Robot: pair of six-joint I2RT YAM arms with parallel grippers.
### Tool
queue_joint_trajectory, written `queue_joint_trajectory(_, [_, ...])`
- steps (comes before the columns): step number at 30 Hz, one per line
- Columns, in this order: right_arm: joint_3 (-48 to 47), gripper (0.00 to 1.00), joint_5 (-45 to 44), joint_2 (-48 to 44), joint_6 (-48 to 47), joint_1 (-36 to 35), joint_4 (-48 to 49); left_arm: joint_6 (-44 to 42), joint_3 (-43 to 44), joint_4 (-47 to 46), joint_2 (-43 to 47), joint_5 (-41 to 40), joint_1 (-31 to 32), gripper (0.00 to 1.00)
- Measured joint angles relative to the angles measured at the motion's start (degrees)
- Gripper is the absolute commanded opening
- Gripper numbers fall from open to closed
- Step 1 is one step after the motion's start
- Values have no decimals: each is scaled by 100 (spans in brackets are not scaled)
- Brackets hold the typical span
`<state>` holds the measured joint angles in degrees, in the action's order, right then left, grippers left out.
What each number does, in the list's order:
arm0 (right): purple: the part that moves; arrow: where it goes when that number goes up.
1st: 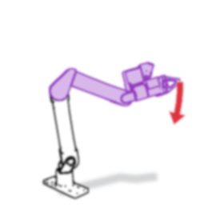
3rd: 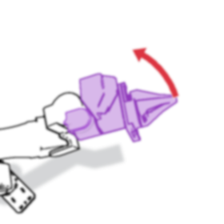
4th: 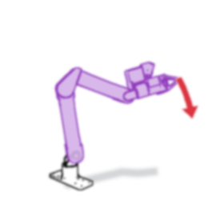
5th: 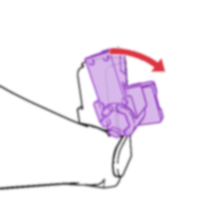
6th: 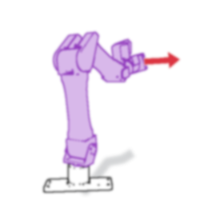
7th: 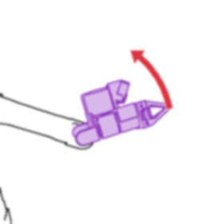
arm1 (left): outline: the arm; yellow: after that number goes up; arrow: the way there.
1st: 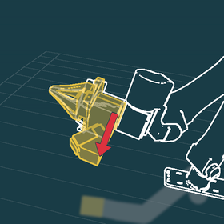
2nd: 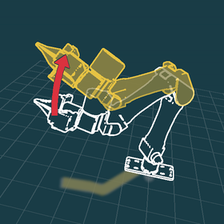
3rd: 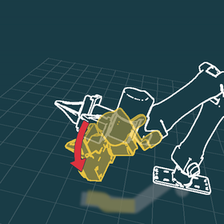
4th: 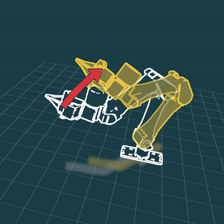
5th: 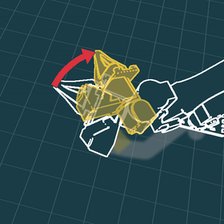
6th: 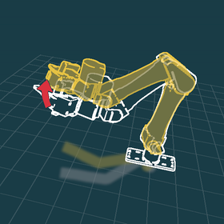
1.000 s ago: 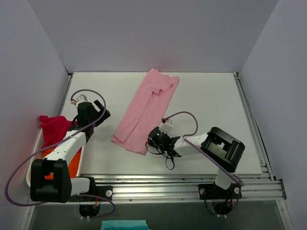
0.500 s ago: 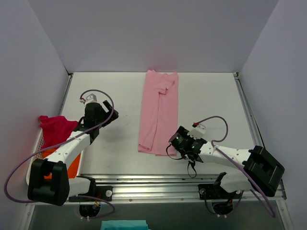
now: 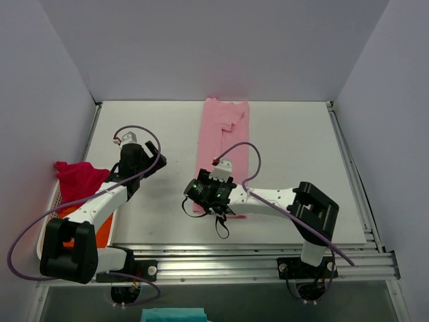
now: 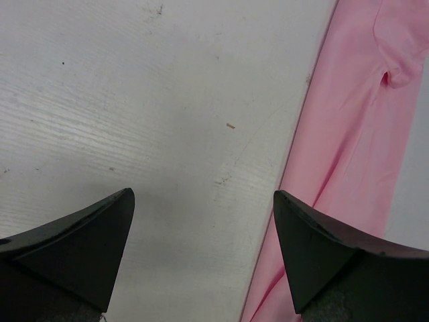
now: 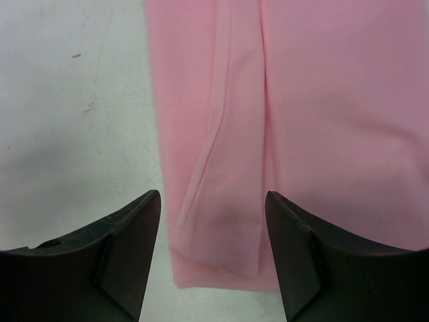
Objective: Fold and stack the t-shirts
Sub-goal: Rotate the tshirt 90 degrees
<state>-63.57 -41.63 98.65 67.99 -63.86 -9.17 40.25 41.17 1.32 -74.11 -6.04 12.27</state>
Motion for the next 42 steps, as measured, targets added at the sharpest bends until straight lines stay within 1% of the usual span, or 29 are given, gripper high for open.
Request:
queue_joint_trajectory(1, [-136,57,17,219,-66,-13,11,0,0,0,7,0,-2,94])
queue_joint_trajectory(6, [-669,54,164,1152,-282,-13,39,-2,-17,2,155,11,-72,94])
queue_joint_trajectory(11, [-1051,52,262,1572,-433,-13,31,-4,-63,4,393,31,-168,94])
queue_joint_trajectory(15, [-1224,49,308,1639,-509,-13,31,-7,-85,0,457,42,-214,94])
queue_joint_trajectory(16, [-1257,46,308,1641,-514,-13,24,-7,-87,4,457,50,-221,94])
queue_joint_trajectory(24, [-1305,44,323,1644,-529,7,-4,-7,-96,4,457,118,-308,94])
queue_joint_trajectory(28, [-1305,42,354,1641,-529,9,-7,-9,-98,2,457,162,-354,94])
queue_joint_trajectory(42, [-1154,41,490,1648,-490,13,-2,-9,-149,-11,457,227,-420,94])
